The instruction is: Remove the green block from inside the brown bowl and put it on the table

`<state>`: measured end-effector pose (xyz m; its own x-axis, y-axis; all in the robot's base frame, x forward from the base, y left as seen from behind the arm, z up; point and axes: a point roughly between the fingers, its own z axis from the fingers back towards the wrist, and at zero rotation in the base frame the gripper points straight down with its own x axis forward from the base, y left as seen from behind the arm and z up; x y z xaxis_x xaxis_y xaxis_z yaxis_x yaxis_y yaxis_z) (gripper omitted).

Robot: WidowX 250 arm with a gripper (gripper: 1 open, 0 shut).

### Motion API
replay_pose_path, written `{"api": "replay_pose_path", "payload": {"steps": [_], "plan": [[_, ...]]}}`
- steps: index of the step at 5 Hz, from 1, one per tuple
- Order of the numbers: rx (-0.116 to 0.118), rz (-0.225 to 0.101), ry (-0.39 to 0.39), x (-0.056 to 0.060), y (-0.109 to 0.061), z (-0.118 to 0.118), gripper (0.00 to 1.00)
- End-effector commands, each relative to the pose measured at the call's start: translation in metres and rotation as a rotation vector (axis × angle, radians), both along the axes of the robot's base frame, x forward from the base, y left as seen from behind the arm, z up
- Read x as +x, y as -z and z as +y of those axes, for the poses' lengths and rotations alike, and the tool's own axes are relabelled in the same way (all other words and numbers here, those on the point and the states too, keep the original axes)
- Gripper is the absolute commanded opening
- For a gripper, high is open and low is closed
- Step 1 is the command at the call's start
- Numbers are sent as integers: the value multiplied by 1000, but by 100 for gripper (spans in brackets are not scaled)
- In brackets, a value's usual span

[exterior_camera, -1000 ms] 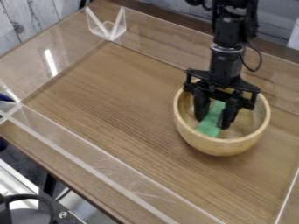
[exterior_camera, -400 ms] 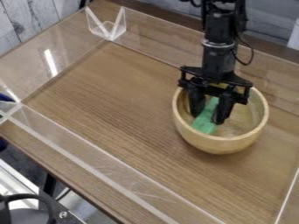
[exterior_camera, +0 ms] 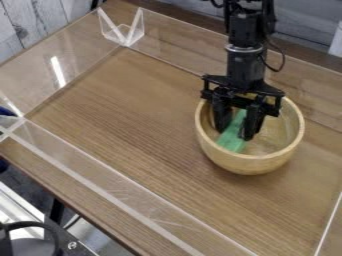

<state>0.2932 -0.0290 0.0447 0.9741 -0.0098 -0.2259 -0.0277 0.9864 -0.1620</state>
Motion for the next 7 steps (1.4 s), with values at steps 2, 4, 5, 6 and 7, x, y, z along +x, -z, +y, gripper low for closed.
{"api": "replay_pose_path", "payload": {"steps": [2, 4, 5, 6, 7], "plan": [[-3, -23, -13, 12, -26, 3, 0], [-8, -74, 8, 12, -50, 12, 0], [-14, -75, 2, 16, -47, 17, 0], [-16, -74, -8, 19, -44, 24, 0], [-12, -92, -7, 15, -45, 26, 0]]}}
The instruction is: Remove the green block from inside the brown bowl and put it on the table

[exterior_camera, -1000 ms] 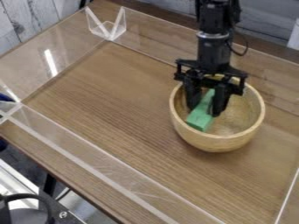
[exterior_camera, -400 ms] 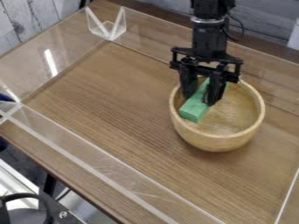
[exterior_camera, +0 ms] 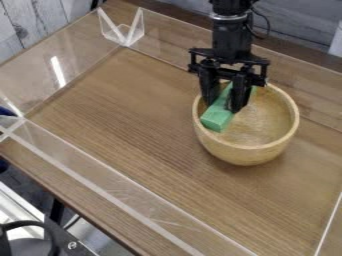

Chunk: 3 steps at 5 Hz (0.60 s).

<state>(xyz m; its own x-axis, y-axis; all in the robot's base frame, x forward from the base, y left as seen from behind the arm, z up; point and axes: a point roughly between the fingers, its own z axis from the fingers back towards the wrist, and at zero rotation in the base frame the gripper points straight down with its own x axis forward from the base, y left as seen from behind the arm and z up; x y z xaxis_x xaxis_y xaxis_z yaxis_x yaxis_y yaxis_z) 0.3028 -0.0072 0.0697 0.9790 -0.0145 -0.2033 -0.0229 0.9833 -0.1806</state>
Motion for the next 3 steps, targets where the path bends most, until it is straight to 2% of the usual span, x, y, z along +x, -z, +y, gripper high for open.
{"api": "replay_pose_path", "payload": {"steps": [1, 3], "plan": [[-18, -93, -12, 5, -31, 9, 0], [-43, -128, 43, 7, -51, 30, 0]]}}
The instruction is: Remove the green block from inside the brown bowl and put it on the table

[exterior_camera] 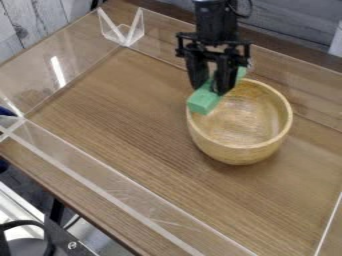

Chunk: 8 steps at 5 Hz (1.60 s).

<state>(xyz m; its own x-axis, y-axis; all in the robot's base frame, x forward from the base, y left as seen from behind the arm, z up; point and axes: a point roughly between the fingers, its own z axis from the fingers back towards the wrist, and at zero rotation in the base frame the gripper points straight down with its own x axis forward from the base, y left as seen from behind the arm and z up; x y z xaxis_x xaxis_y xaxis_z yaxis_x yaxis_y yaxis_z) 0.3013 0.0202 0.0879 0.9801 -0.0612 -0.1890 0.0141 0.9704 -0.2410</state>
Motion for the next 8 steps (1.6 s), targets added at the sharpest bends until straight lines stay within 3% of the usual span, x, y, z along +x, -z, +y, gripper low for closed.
{"api": "replay_pose_path", "payload": {"steps": [1, 2, 3, 4, 6, 8], "plan": [[29, -148, -12, 0, -46, 19, 100], [45, -169, -29, -8, -53, 34, 0], [46, -159, -5, -9, -50, 27, 0], [58, -143, 11, -20, -45, 28, 0], [95, -105, -62, -25, -17, 66, 0], [164, -16, -84, -46, 15, 98, 0]]}}
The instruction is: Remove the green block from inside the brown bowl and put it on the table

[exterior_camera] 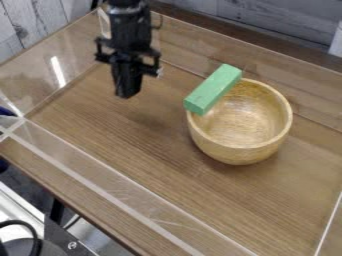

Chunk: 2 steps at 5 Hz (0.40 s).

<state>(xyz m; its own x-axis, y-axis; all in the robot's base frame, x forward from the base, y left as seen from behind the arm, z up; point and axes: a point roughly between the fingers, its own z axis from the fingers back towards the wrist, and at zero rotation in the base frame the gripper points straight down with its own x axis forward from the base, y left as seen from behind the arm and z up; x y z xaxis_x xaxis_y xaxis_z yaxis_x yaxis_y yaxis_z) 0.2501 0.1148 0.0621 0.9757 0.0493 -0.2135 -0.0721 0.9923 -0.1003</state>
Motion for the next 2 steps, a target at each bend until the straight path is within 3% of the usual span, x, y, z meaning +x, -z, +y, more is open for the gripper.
{"api": "replay_pose_path", "payload": {"steps": [1, 2], "plan": [[45, -33, -10, 2, 8, 14, 0], [56, -34, -19, 1, 26, 21, 0]]}}
